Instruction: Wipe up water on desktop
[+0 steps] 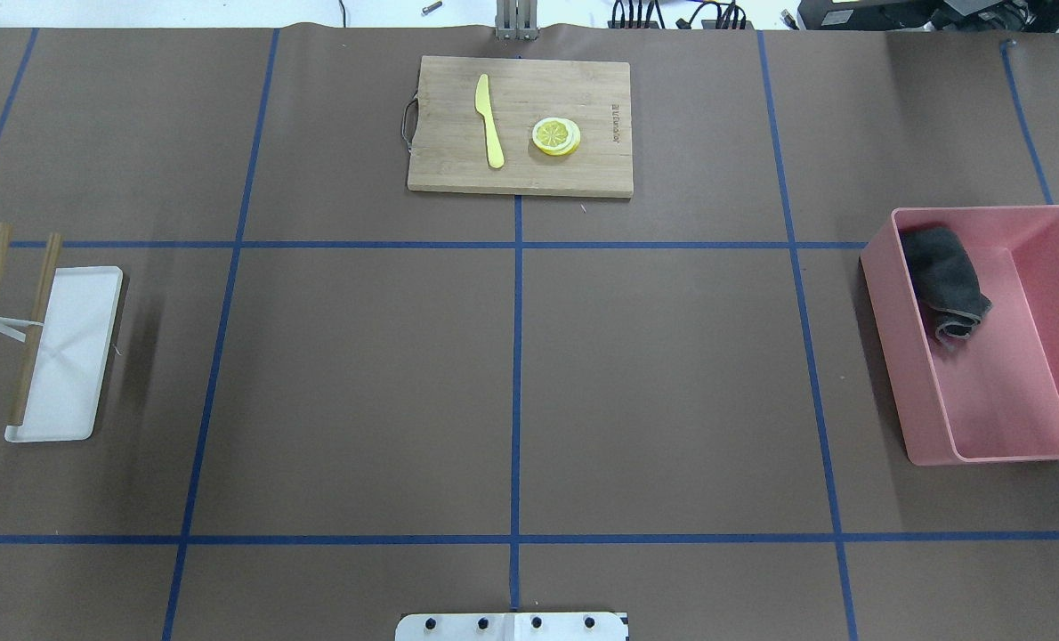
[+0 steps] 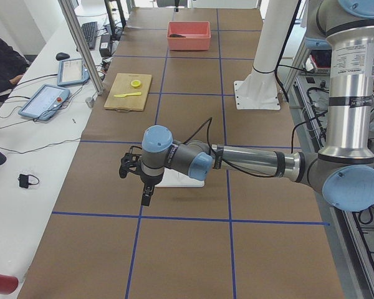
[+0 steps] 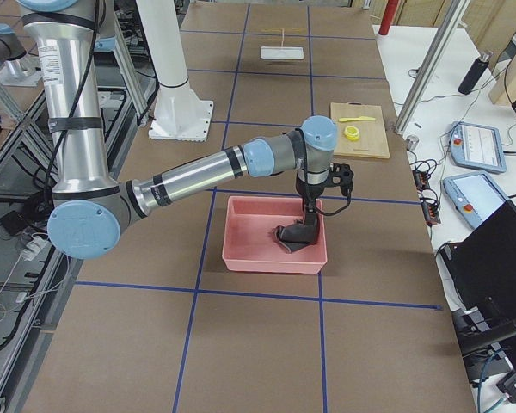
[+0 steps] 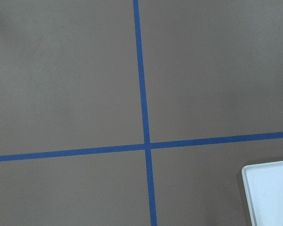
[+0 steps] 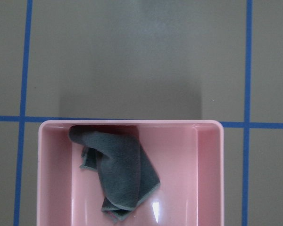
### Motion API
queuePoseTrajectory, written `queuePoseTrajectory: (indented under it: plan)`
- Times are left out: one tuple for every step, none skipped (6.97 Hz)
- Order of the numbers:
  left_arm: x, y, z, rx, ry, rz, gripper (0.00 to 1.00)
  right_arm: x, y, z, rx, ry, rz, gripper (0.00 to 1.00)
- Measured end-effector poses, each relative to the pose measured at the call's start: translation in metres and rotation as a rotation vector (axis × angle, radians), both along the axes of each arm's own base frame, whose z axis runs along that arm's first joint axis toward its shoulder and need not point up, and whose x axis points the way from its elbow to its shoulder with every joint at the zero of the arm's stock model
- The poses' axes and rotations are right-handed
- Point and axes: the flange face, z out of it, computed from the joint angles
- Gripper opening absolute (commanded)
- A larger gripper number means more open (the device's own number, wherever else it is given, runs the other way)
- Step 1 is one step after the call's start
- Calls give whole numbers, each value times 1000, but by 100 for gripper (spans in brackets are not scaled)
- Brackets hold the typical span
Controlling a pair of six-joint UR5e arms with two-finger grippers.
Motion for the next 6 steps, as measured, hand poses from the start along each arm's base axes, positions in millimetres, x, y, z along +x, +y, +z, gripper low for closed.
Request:
queuePoseTrajectory:
  plan:
    - [-5,5,1,-11,35,1,99,23,3,13,19,-1,25,100]
    - [-9,11,7,-31,58,1,98,35,5,33,11,3,29,100]
    - [-13,18,15,-49,64,7,98,42,6,52,-3,5,21,100]
    - [-25,25,24,-72,54,21,98,47,6,68,-23,1,17,100]
    - [-43,31,34,-104,37,43,98,51,6,82,-50,-1,20,100]
    - [-58,38,43,-130,13,75,98,55,7,96,-79,-1,25,100]
